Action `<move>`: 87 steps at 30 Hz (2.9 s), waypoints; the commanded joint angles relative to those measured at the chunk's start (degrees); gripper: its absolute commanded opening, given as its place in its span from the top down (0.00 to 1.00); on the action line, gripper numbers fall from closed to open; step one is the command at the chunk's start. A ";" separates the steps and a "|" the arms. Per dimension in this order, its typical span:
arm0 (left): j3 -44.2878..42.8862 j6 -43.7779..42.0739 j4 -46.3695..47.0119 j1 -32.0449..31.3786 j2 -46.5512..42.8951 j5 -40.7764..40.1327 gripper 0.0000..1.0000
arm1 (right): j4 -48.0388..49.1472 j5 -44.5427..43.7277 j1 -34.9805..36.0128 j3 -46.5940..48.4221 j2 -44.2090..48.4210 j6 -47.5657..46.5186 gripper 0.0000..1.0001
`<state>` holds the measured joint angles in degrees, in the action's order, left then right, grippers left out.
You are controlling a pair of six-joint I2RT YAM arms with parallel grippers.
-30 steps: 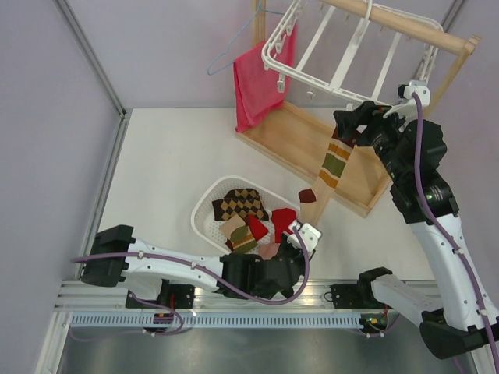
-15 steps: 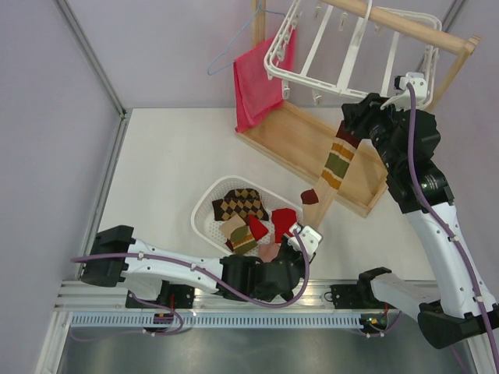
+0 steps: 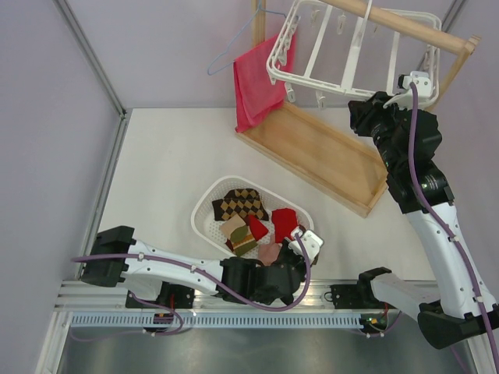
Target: Remove the socks clipped to the hanger
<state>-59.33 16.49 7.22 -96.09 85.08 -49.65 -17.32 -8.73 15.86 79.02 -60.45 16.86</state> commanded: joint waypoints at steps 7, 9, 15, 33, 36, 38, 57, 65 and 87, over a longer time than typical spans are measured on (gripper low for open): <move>-1.31 1.61 -0.63 -0.32 0.18 -2.47 0.98 | 2.20 0.73 -0.13 -1.50 1.47 -1.30 0.30; -1.05 1.00 -0.72 -0.32 -0.52 -3.08 0.98 | 2.20 1.26 -0.21 -2.29 2.17 -1.65 0.23; 0.97 -1.90 -1.07 1.78 -4.64 -6.96 0.98 | 3.44 4.24 -0.12 -8.09 7.44 -2.80 0.20; -2.62 -0.32 -28.98 27.62 -26.37 16.15 0.98 | 7.47 0.03 -0.21 -34.28 15.97 1.68 0.16; -4.39 1.86 -32.44 31.31 -28.12 24.93 0.98 | 9.41 0.21 -0.30 -37.88 15.97 3.17 0.16; -3.52 3.54 -34.99 33.15 -28.91 28.80 0.98 | 10.46 0.03 -0.21 -39.99 16.23 4.05 0.16; 13.18 15.76 -40.45 36.68 -29.54 25.48 0.98 | 14.95 1.61 -0.21 -47.21 17.64 5.90 0.14; 15.12 18.14 -40.27 36.68 -27.25 26.97 0.63 | 15.48 1.53 -0.21 -47.47 17.03 6.08 0.14; 7.40 8.65 -25.61 53.54 -23.37 41.12 0.00 | 14.16 -0.05 -0.30 -47.91 16.76 4.58 0.12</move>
<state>-47.31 29.43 -25.12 -46.89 63.96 -12.27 -3.90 -7.79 15.84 31.51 -43.59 22.28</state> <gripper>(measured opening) 0.995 0.877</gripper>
